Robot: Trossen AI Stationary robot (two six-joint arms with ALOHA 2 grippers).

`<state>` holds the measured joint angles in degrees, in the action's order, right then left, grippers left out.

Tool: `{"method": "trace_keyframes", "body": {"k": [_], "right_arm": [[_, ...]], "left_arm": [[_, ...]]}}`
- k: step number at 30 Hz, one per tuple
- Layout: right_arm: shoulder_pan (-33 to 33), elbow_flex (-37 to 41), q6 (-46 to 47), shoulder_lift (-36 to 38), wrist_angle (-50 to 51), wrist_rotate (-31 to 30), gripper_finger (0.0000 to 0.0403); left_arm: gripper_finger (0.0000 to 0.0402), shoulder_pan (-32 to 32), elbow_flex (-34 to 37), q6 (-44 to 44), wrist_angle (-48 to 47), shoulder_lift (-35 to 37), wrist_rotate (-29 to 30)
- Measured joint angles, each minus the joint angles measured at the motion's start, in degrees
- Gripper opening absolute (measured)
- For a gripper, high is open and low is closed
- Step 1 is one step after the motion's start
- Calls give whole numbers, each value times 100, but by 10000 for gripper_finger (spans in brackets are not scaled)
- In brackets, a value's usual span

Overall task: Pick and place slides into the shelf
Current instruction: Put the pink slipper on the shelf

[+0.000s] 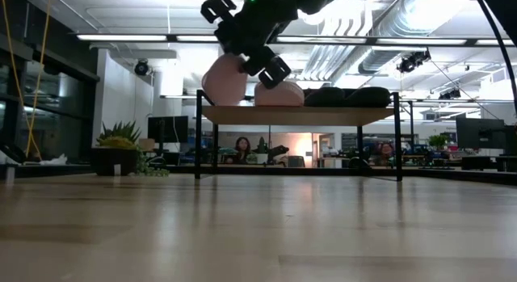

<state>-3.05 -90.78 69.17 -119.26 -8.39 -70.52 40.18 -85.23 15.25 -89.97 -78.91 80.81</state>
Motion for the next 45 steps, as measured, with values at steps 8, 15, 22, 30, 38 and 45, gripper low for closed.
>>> {"method": "trace_keyframes", "body": {"k": [8, 15, 22, 30, 38, 45], "right_arm": [[-107, 0, 135, 0, 69, -105, 181], [-219, 0, 135, 0, 175, -254, 181], [-94, 2, 151, 0, 261, -211, 181], [133, 3, 169, 0, 180, 1067, 181], [-294, 9, 134, -4, 307, -18, 181], [-317, 9, -4, -4, 304, 61, 181]], "left_arm": [[225, 0, 0, 0, 0, 0, -45], [225, 0, 0, 0, -2, 0, -143], [225, 0, 0, 4, 2, 0, -264], [225, 0, 0, 4, 2, 0, -345], [225, 0, 0, 20, 4, 0, -345], [225, 0, 0, 42, 15, 0, -345]]}}
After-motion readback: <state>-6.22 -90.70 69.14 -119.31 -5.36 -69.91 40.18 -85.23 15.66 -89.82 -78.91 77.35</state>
